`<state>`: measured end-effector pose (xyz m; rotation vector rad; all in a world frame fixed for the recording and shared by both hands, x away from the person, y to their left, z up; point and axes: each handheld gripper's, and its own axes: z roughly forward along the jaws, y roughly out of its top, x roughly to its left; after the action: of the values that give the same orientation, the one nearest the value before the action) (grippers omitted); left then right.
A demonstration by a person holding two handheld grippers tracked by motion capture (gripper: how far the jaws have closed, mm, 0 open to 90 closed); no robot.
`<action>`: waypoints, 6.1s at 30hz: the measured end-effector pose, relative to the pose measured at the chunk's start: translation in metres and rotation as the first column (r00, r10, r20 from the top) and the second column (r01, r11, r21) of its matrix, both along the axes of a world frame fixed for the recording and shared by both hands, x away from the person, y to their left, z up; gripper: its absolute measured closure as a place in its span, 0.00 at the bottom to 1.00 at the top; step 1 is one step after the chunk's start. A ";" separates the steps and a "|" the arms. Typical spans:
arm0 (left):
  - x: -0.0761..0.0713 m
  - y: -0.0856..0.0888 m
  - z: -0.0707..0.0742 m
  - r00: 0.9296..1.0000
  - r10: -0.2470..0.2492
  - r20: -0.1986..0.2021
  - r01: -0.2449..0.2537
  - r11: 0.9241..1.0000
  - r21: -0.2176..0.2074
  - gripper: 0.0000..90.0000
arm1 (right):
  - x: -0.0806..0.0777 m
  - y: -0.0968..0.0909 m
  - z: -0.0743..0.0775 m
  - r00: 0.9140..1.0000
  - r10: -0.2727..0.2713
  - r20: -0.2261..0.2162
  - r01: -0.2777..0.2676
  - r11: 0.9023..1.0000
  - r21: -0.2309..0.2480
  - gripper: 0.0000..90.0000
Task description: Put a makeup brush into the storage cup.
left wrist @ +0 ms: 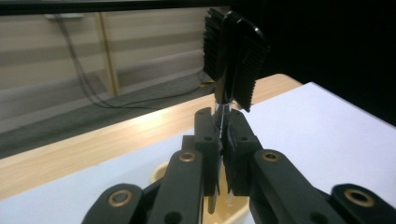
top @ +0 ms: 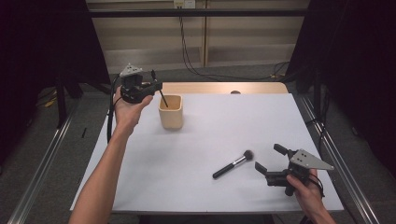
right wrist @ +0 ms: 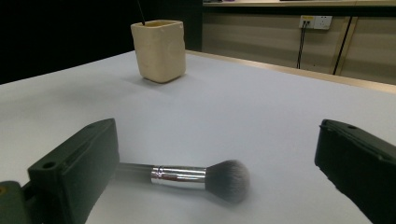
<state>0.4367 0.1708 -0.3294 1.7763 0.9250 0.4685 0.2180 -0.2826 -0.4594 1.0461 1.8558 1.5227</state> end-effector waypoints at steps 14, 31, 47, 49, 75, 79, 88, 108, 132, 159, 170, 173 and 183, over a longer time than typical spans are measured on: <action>0.002 -0.004 -0.022 0.999 -0.004 -0.046 0.005 1.000 0.015 0.95 | 0.000 0.001 -0.001 1.000 0.017 -0.004 -0.017 1.000 -0.002 0.00; 0.002 -0.008 -0.039 0.998 -0.011 -0.064 0.013 1.000 0.026 0.95 | 0.000 0.001 -0.001 1.000 0.030 -0.002 -0.030 1.000 -0.002 0.00; 0.000 -0.010 -0.051 0.995 0.009 -0.101 -0.006 1.000 0.027 0.93 | 0.000 0.001 -0.002 1.000 0.025 -0.006 -0.025 1.000 -0.003 0.00; 0.000 -0.011 -0.052 0.994 0.009 -0.105 -0.006 0.999 0.033 0.92 | 0.000 0.001 -0.002 1.000 0.026 -0.006 -0.026 1.000 -0.002 0.00; -0.008 -0.005 -0.060 0.993 0.030 -0.114 -0.032 0.999 -0.014 0.19 | 0.000 0.000 -0.002 1.000 0.020 -0.008 -0.020 1.000 0.004 0.00; -0.012 0.001 -0.059 0.997 -0.004 -0.081 0.003 1.000 -0.016 0.10 | 0.000 0.001 -0.001 1.000 0.023 -0.010 -0.023 1.000 0.007 0.00; -0.026 0.009 -0.059 0.998 -0.004 -0.062 0.004 1.000 -0.003 0.05 | 0.000 0.000 -0.001 1.000 0.019 -0.009 -0.018 1.000 0.008 0.00; -0.057 0.031 -0.078 1.000 -0.011 0.009 0.012 0.998 -0.058 0.05 | 0.000 0.000 -0.001 1.000 0.015 -0.014 -0.014 1.000 0.011 0.00; -0.110 0.043 -0.078 0.999 0.011 0.048 -0.009 0.999 -0.041 0.04 | 0.001 0.001 -0.001 1.000 0.006 -0.016 -0.005 1.000 0.011 0.00; -0.168 0.067 -0.103 0.996 0.020 0.092 -0.016 0.999 -0.047 0.04 | 0.000 0.001 0.000 1.000 0.005 -0.014 -0.005 1.000 0.009 0.00; -0.187 0.081 -0.112 0.995 0.057 0.083 -0.054 0.998 -0.040 0.03 | 0.001 0.002 0.001 1.000 0.002 -0.013 -0.002 1.000 0.014 0.00; -0.192 0.084 -0.111 0.993 0.077 0.090 -0.073 0.996 -0.044 0.03 | 0.000 0.001 0.001 1.000 0.002 -0.014 -0.002 1.000 0.016 0.00; -0.207 0.081 -0.113 0.993 0.063 0.102 -0.061 0.998 -0.023 0.02 | -0.002 0.000 0.000 1.000 -0.003 -0.012 0.003 1.000 0.011 0.00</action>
<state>0.2301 0.2514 -0.4419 1.6934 0.9108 0.5835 0.2155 -0.2826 -0.4591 1.0644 1.8548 1.5303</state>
